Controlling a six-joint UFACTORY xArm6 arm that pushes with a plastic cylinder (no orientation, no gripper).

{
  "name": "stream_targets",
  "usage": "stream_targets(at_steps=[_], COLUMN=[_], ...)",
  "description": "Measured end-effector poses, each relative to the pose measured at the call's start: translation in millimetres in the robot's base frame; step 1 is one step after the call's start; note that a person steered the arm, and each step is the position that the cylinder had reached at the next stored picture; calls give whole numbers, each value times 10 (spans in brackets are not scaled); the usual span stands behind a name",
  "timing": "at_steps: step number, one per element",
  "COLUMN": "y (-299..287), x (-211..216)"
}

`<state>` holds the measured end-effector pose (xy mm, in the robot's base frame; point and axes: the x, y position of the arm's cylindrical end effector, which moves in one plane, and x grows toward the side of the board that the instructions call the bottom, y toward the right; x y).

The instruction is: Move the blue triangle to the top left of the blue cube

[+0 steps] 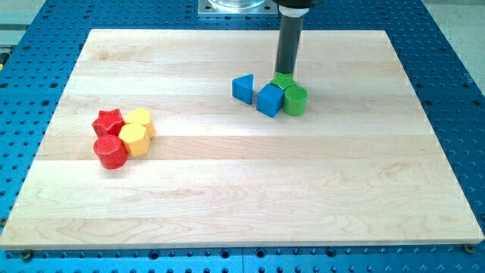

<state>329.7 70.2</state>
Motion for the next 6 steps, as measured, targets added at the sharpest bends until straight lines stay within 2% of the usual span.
stream_targets(at_steps=[1,2,3,4,6], y=[-413,-954,-1066,-953,-757], x=[-241,41,609,589,170])
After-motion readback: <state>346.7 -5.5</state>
